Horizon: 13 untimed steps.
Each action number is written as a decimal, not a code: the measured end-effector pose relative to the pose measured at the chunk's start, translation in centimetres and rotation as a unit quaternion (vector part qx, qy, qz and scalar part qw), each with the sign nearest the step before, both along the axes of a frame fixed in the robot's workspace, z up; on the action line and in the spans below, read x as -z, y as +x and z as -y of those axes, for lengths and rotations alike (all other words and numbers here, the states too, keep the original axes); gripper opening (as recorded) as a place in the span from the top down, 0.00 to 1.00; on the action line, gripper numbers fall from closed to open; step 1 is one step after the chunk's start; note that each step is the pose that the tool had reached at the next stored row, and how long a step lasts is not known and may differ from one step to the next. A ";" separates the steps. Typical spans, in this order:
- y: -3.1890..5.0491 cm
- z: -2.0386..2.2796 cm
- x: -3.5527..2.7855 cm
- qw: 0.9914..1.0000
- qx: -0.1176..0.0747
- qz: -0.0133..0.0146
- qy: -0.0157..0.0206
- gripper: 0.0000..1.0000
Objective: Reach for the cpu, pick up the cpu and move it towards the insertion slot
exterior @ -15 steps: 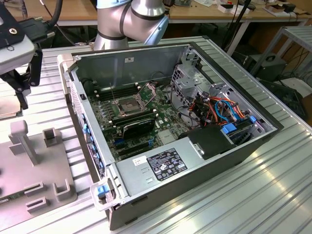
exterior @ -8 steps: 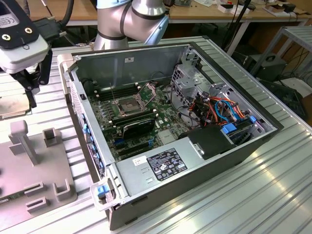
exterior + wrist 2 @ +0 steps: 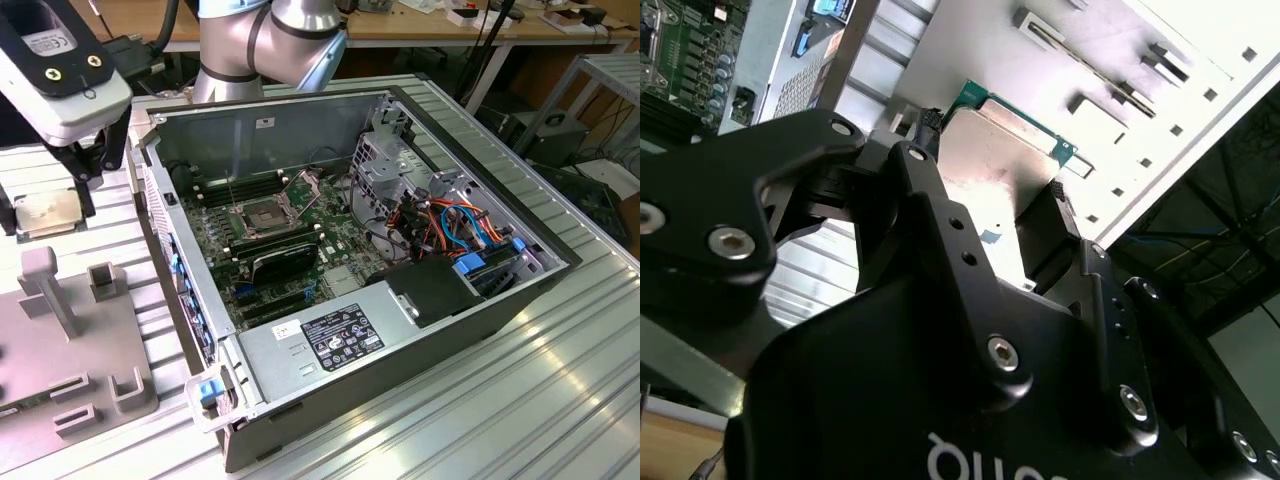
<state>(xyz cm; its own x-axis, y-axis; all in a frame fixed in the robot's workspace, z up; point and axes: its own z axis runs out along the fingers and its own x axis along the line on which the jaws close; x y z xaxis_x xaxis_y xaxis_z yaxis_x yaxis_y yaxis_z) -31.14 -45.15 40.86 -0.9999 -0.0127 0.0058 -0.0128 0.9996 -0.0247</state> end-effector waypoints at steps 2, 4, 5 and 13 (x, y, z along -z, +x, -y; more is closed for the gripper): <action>0.33 0.00 0.00 1.000 0.000 0.000 0.000 0.45; 0.70 0.00 0.00 1.000 0.000 0.000 0.000 0.45; 0.88 0.00 0.00 1.000 0.000 0.000 0.000 0.45; 3.14 0.00 0.01 1.000 0.000 0.000 0.000 0.45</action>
